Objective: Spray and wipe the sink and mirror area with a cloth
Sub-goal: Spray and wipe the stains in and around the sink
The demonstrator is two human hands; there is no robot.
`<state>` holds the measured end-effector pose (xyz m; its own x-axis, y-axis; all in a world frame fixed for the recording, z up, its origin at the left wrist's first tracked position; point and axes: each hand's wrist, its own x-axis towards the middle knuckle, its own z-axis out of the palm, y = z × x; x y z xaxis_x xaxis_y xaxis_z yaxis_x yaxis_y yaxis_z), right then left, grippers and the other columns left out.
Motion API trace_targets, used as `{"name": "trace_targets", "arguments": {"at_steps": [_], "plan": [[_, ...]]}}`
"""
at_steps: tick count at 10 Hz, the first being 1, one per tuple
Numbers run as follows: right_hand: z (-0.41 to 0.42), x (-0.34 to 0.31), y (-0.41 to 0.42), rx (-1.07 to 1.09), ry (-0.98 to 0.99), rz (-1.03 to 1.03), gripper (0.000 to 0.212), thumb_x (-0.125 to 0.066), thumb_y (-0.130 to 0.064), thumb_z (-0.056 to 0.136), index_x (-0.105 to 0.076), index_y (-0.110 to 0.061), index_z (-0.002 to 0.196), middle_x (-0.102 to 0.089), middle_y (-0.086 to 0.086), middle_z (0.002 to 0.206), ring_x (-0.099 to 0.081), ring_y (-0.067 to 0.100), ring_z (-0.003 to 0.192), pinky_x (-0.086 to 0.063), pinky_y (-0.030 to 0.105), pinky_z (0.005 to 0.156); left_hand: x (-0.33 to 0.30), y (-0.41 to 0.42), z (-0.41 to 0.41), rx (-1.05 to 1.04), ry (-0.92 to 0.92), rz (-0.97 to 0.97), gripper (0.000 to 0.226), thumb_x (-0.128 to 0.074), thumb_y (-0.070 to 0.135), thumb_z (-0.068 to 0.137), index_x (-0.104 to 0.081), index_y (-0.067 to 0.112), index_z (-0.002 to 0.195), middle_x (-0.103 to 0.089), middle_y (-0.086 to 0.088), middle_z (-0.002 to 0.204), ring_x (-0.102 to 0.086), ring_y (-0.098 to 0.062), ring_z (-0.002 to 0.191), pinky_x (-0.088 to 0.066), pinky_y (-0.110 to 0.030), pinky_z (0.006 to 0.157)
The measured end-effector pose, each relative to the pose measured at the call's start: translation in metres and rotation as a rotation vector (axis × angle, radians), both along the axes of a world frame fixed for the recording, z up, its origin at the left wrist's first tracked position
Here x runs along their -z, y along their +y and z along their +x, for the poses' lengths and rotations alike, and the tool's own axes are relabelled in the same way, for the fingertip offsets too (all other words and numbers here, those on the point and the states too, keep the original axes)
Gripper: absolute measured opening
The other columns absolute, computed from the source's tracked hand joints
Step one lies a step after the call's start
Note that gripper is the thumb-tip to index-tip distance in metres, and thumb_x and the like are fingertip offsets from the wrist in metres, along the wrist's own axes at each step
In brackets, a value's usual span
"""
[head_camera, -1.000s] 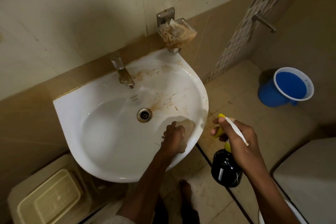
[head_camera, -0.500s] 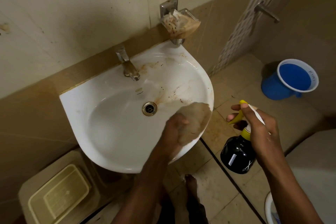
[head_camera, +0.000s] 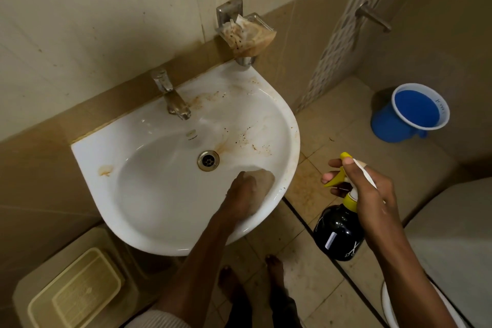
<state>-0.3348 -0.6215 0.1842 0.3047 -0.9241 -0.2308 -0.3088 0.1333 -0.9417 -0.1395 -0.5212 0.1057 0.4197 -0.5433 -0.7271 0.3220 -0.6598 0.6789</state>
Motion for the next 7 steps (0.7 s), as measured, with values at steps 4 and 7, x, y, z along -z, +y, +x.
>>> {"name": "trace_targets", "arguments": {"at_steps": [4, 7], "plan": [[0.003, -0.002, -0.012, 0.007, -0.027, 0.017, 0.034, -0.053, -0.038, 0.105, -0.08, -0.018, 0.097, -0.082, 0.006, 0.087, -0.077, 0.02, 0.086, -0.059, 0.043, 0.085, -0.014, -0.02, -0.074, 0.676, -0.844, -0.234, 0.052, -0.03, 0.047, 0.077, -0.041, 0.029, 0.125, -0.031, 0.004, 0.133, -0.025, -0.022, 0.131, -0.029, -0.041, 0.101], [-0.008, -0.01, -0.031, 0.074, -0.101, 0.002, 0.061, -0.06, -0.067, 0.082, -0.078, -0.014, 0.104, -0.083, 0.001, 0.089, -0.078, 0.023, 0.088, -0.058, 0.043, 0.08, -0.03, -0.057, -0.056, 0.451, -0.343, -0.399, 0.026, -0.049, 0.038, 0.083, -0.048, 0.035, 0.108, -0.041, 0.011, 0.119, -0.04, -0.016, 0.115, -0.047, -0.04, 0.092]]}}
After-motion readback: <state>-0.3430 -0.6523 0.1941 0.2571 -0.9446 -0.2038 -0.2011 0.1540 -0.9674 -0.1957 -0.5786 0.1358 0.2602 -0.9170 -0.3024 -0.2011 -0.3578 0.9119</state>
